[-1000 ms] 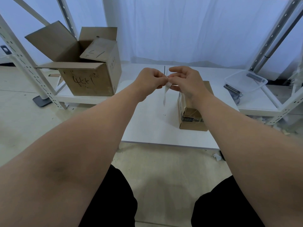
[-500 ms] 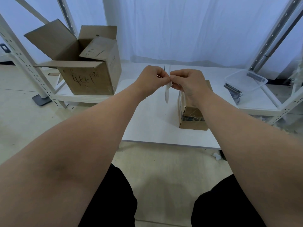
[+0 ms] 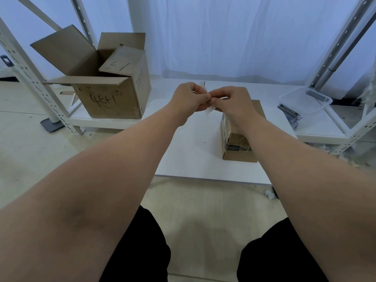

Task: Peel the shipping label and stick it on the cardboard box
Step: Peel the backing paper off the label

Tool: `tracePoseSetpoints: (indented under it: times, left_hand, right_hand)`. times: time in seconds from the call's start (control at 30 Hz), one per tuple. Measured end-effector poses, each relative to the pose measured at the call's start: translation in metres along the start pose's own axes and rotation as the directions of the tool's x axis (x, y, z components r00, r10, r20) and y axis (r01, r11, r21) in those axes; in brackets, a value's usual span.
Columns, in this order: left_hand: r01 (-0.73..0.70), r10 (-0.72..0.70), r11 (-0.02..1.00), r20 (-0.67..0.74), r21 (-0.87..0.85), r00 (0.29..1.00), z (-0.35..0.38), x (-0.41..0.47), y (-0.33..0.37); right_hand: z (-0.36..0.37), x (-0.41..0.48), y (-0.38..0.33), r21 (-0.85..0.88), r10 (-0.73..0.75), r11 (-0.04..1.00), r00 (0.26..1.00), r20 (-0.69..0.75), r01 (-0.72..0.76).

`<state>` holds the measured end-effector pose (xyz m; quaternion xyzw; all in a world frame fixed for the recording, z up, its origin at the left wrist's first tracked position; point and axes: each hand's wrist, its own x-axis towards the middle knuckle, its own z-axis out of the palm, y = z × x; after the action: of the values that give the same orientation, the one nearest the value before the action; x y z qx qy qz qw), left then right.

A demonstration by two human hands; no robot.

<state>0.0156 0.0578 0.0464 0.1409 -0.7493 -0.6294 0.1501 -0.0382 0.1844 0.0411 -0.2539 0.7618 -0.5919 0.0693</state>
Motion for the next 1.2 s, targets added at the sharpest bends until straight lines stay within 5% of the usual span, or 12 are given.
tracePoseSetpoints:
  times: [0.3,1.2]
  left_hand:
    - [0.115,-0.112,0.984,0.027,-0.138,0.993,-0.002,0.000,-0.001]
    - [0.129,-0.130,0.989,0.009,0.075,0.992,0.002,-0.006,0.009]
  right_hand:
    - [-0.001,0.000,0.000,-0.009,-0.016,1.000,1.000,0.026,0.017]
    - [0.006,0.002,0.004,-0.083,-0.079,0.993,0.995,0.055,0.083]
